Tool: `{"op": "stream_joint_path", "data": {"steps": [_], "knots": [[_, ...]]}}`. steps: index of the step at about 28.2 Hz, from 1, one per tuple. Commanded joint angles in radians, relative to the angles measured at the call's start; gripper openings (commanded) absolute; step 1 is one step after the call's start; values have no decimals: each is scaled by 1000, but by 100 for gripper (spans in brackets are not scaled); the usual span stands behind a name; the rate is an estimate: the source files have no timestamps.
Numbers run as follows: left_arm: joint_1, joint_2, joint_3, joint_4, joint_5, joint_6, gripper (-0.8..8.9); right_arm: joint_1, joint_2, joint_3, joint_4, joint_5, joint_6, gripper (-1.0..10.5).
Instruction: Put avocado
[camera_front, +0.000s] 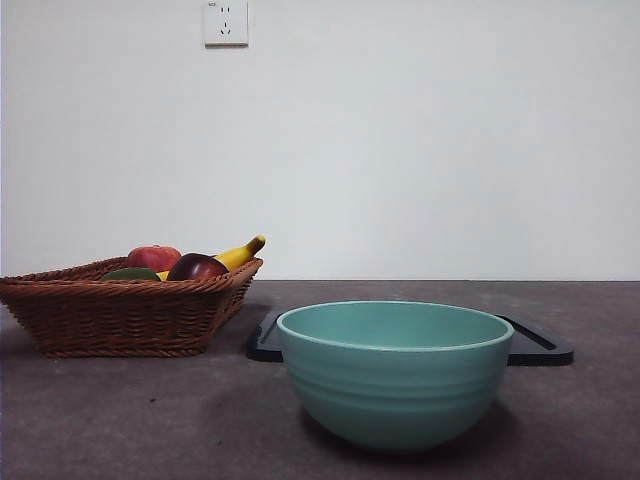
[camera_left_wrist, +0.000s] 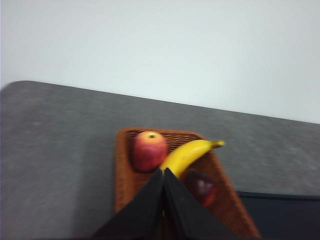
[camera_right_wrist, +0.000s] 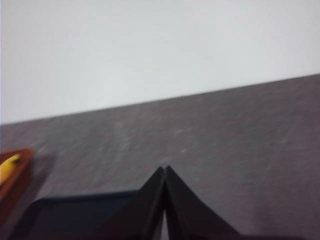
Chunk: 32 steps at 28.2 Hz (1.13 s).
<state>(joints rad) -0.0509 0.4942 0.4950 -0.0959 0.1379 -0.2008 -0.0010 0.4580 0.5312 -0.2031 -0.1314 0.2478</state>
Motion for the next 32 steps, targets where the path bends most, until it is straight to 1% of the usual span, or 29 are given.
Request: {"op": "stream_joint_path", "data": {"steps": [1, 2, 5, 8, 10, 12, 17, 19, 22, 26, 30, 32], "knots": [[-2, 74, 105, -19, 51, 2, 7, 0, 85, 116, -70, -87, -50, 5], [-2, 108, 149, -40, 79, -1, 7, 0, 122, 164, -106, -132, -77, 5], [-18, 180, 253, -95, 161, -1, 7, 0, 202, 275, -169, -222, -119, 5], [-72, 229, 332, -131, 174, 9, 7, 5, 262, 363, -191, -302, -141, 5], [-112, 248, 368, -136, 174, 22, 6, 18, 291, 407, -203, -335, -149, 5], [-153, 265, 400, -148, 174, 45, 6, 38, 315, 444, -222, -340, -155, 5], [-233, 301, 450, -203, 174, 89, 6, 103, 360, 496, -281, -340, -205, 5], [-238, 311, 451, -209, 174, 88, 6, 110, 373, 503, -304, -341, -220, 6], [-237, 334, 452, -225, 175, 82, 6, 109, 395, 503, -341, -349, -222, 6], [-237, 377, 452, -307, 180, 78, 6, 109, 431, 503, -412, -394, -223, 6], [-237, 414, 452, -383, 238, 80, 6, 110, 453, 503, -475, -402, -238, 6], [-238, 422, 452, -388, 241, 80, 6, 110, 456, 503, -476, -402, -239, 6]]}}
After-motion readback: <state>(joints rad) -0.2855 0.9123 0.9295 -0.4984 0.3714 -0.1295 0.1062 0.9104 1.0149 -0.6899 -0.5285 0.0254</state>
